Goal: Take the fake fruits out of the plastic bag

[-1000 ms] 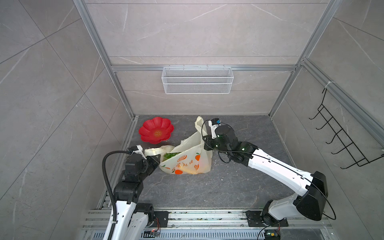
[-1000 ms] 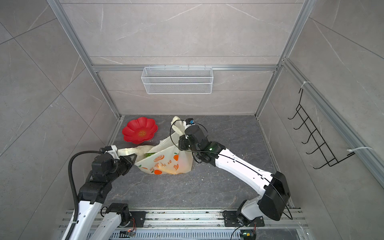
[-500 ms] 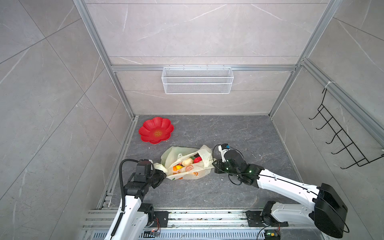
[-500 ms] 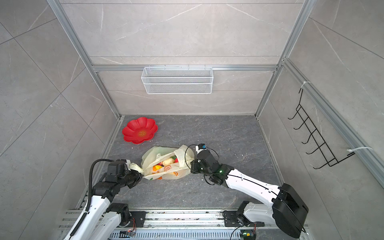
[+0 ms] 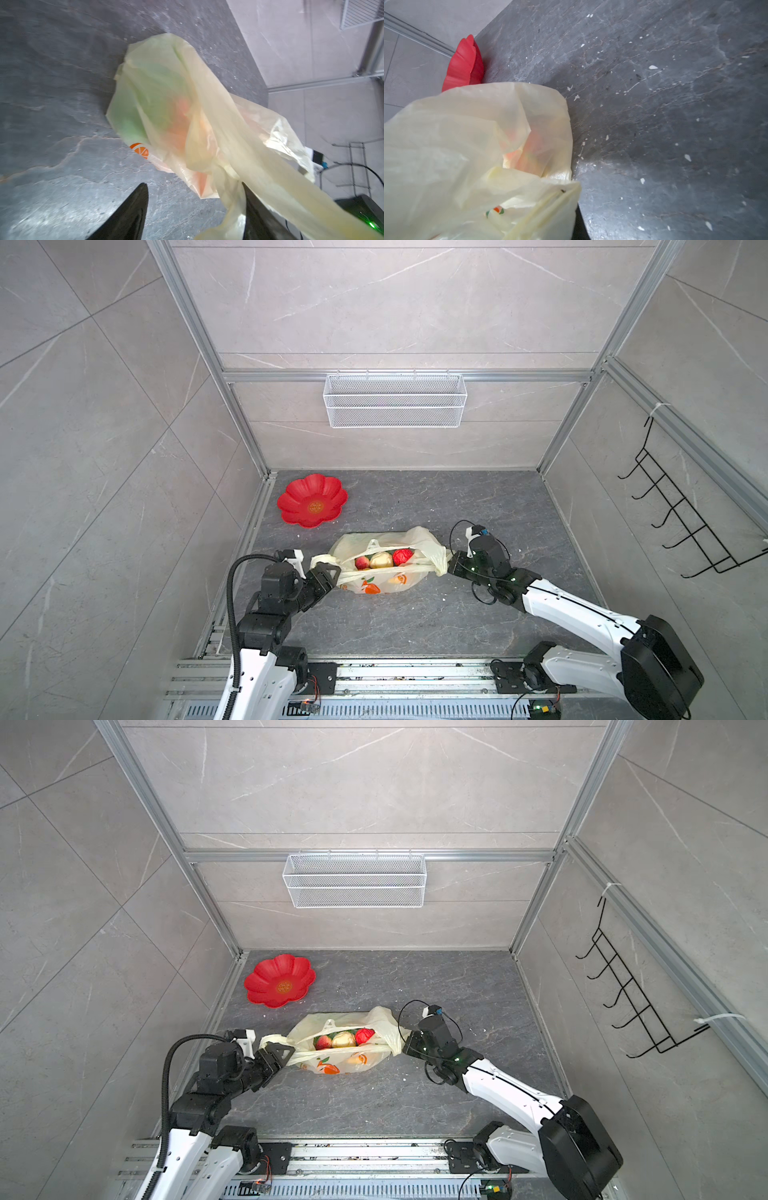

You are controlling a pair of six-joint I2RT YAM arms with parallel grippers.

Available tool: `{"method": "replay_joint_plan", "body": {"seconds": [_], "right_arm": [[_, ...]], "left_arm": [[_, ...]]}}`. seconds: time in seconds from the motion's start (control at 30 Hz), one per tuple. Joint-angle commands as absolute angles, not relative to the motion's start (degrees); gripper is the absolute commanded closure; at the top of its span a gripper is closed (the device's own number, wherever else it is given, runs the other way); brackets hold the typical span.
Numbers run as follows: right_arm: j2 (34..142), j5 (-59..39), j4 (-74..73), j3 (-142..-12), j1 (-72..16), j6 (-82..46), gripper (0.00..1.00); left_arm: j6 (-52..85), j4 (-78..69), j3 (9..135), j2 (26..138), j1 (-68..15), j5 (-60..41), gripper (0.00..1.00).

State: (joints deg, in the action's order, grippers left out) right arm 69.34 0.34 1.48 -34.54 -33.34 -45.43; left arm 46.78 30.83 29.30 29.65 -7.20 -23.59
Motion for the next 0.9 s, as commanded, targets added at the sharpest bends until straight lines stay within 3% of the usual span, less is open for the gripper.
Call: {"method": "replay_joint_plan", "body": {"seconds": [0.0,0.1,0.27,0.3,0.37,0.5,0.6,0.87], "right_arm": [[71.29,-2.62,1.90,-37.55,-33.00,-43.83,1.00],[72.47,-4.45,1.64,-40.55,-33.67,-42.00,1.00],[73.98,-5.17,2.02,-44.43,-34.45,-40.48,1.00],[74.16,-4.98,2.28,-44.97,-34.48,-40.30,1.00],[74.39,-4.01,3.51,-46.18,-34.46,-39.68,1.00],[74.62,0.10,6.93,-48.22,-34.37,-38.49,1.00],[74.53,2.87,8.90,-48.79,-33.64,-37.56,1.00],[74.47,4.33,9.99,-48.58,-33.28,-35.71,1.00]], "left_arm": [[43.85,22.79,30.17,29.05,-9.11,-31.80,0.27],[41.74,24.27,32.67,29.56,-15.22,-27.02,0.23],[38.52,30.05,36.17,31.25,-31.47,-7.26,0.17],[38.58,30.55,36.37,31.74,-33.86,-4.10,0.11],[39.28,32.51,37.35,31.96,-37.29,1.64,0.01],[40.78,39.37,39.27,27.73,-41.22,16.77,0.00],[38.29,40.39,41.48,26.36,-41.31,18.26,0.00],[27.43,40.21,61.29,37.45,-41.29,9.85,0.00]]}}
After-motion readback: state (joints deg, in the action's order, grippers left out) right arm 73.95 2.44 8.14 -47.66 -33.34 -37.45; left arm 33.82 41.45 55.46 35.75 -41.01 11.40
